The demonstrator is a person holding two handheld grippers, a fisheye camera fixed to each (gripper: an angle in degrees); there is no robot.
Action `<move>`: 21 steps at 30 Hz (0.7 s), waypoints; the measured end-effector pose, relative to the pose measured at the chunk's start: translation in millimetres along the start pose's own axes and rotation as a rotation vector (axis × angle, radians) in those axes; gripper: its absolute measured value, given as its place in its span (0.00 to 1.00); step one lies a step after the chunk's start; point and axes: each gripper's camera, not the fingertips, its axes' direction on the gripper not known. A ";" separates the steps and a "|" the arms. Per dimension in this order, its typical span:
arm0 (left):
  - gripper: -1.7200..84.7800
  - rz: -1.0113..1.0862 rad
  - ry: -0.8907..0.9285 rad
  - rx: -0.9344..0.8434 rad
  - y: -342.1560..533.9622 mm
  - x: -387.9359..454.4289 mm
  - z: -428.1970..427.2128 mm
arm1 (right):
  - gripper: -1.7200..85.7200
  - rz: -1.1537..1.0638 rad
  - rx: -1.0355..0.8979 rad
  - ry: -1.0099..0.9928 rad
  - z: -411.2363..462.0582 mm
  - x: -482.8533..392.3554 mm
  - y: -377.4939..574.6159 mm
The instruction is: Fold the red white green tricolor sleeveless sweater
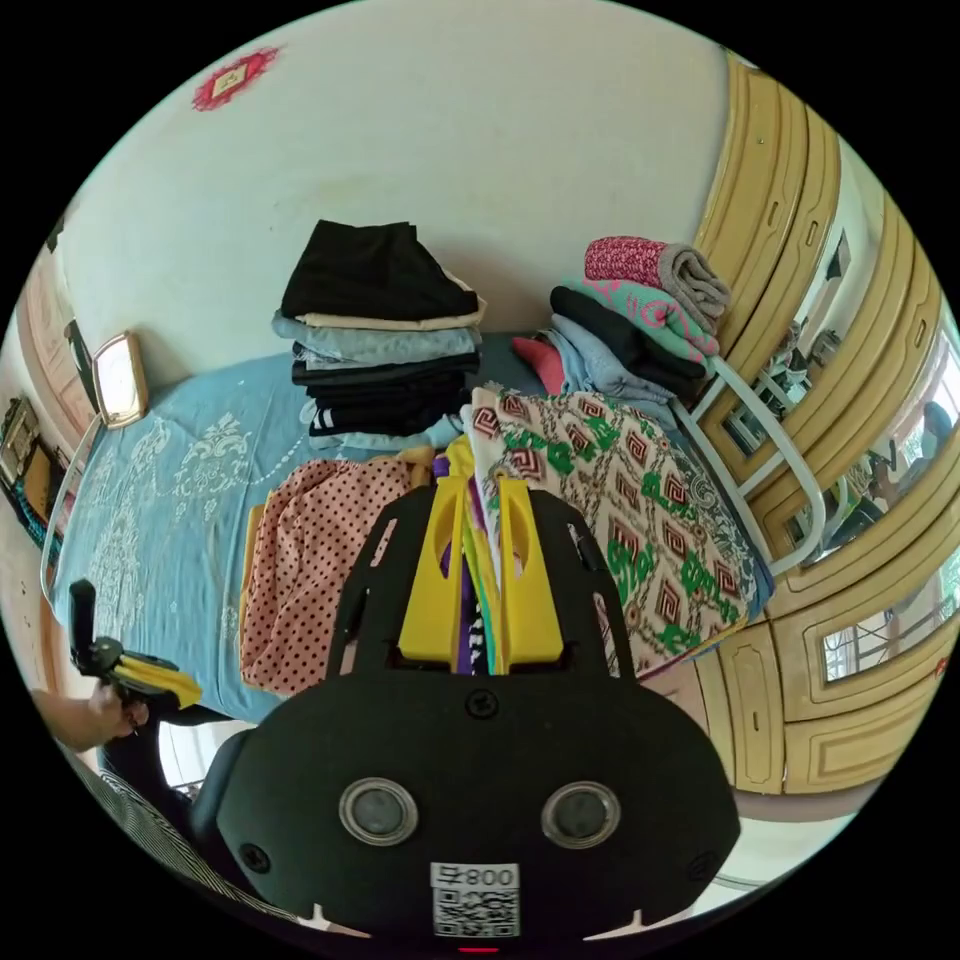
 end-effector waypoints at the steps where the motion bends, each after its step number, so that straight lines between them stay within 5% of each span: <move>1: 0.05 -0.008 0.004 0.006 4.3 -2.8 -2.6 | 0.10 0.003 -0.013 0.002 8.3 10.6 -17.4; 13: 0.05 -0.057 0.068 0.003 69.3 -45.9 -33.5 | 0.10 0.054 -0.199 0.061 125.4 95.6 -159.2; 21: 0.05 -0.070 0.068 0.009 114.3 -86.8 -68.4 | 0.04 0.149 -0.143 -0.035 138.4 171.6 -202.8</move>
